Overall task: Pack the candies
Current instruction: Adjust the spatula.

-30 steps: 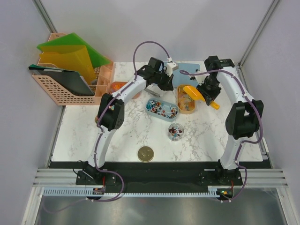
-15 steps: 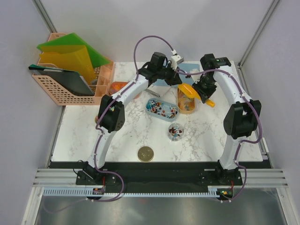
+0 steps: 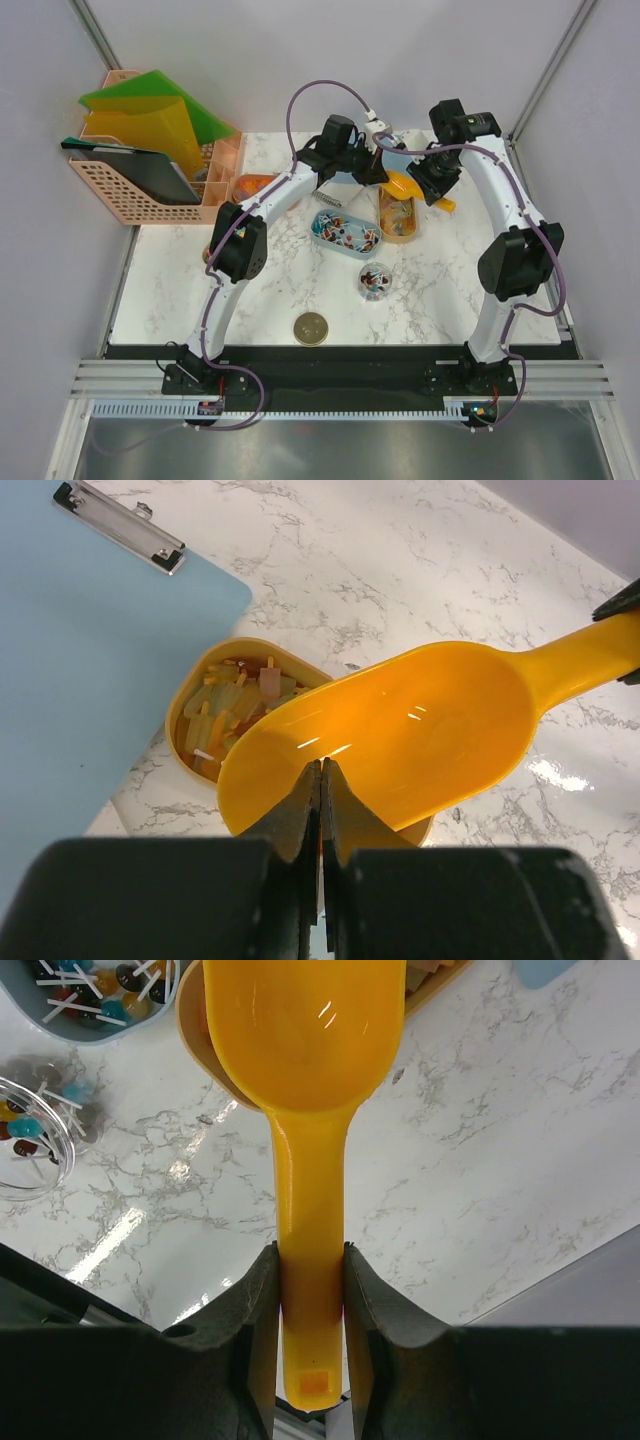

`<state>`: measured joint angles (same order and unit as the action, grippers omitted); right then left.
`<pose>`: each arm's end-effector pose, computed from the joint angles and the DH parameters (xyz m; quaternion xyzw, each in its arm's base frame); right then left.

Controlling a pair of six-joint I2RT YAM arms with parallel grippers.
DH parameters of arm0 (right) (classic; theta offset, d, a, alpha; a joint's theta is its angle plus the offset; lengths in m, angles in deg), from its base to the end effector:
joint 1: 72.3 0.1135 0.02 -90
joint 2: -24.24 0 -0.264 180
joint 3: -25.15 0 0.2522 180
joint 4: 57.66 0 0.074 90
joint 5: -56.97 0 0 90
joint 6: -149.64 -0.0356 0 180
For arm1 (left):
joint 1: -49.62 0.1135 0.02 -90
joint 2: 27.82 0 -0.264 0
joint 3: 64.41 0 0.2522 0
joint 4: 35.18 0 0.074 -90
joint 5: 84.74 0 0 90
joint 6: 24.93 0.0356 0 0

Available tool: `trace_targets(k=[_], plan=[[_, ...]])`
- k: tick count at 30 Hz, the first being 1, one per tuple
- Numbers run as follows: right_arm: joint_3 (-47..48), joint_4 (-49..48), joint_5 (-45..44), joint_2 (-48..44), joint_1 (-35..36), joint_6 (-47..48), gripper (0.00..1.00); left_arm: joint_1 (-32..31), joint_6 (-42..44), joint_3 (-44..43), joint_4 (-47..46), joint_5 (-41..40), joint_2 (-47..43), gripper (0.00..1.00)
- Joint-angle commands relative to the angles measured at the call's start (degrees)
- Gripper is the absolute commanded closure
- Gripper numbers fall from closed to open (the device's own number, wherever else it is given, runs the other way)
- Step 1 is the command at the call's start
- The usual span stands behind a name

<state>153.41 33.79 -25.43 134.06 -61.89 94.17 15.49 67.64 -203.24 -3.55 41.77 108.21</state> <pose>0.3736 0.0734 0.3371 -0.3862 0.9082 0.0333 0.1578 0.4449 -0.3271 0.2596 0.4087 0.7258 -0.3909 0.3917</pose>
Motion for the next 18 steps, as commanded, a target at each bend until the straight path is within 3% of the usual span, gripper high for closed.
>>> trace_targets(k=[1, 18], plan=[[2.57, -0.16, 1.54, -4.35, -0.04, -1.82, 1.00, -0.24, -1.78, -0.08, -1.87, 1.81, 0.12, 0.98], [4.33, -4.47, 5.50, -6.46, -0.40, -5.78, 1.00, -1.47, -1.95, 2.20, -1.78, 2.86, -0.50, 0.98]])
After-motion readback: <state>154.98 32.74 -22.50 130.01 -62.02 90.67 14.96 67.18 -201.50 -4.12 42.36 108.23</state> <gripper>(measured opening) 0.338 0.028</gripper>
